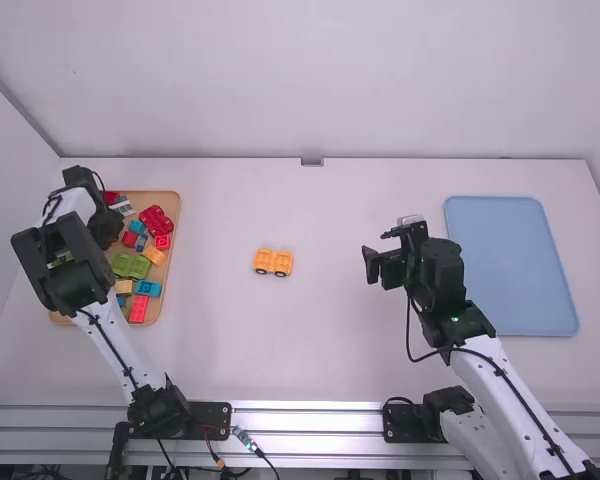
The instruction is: Assemble lego blocks to make yellow taxi
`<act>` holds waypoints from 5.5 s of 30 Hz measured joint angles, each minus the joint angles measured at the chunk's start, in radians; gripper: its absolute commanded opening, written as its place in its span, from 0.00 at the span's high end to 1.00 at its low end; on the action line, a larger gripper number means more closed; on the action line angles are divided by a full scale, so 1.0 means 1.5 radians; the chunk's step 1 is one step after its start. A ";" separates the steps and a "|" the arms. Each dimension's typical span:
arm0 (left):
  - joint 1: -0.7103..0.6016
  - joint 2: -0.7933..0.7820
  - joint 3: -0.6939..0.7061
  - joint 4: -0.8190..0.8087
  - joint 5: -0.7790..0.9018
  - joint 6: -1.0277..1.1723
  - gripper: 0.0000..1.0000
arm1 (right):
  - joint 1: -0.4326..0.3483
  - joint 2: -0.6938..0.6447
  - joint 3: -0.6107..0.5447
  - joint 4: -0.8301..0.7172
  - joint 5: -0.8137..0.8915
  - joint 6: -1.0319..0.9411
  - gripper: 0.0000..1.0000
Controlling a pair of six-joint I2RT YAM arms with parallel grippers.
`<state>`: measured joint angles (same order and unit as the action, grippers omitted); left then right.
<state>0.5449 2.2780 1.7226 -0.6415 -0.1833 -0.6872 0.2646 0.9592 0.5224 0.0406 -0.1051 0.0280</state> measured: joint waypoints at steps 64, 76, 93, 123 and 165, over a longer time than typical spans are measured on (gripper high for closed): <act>-0.469 -0.458 -0.284 0.014 0.376 0.534 0.99 | -0.109 0.205 0.129 0.089 -0.468 -0.096 0.01; -0.469 -0.568 -0.406 0.010 0.694 0.762 0.99 | -0.095 0.363 0.222 0.092 -0.819 -0.210 0.01; -0.481 -0.569 -0.473 0.066 0.889 0.883 0.98 | 0.033 0.389 0.273 0.092 -0.875 -0.194 0.04; -0.493 -0.589 -0.505 0.239 0.943 0.811 0.98 | 0.048 0.389 0.274 0.107 -0.838 -0.101 0.19; -0.497 -0.589 -0.505 0.237 0.936 0.801 0.01 | 0.048 0.389 0.274 0.125 -0.840 -0.110 0.82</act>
<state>-0.2001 1.3945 0.9657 -0.2863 1.2201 0.5144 0.3363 1.5421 0.9329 0.2283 -1.3651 -0.1368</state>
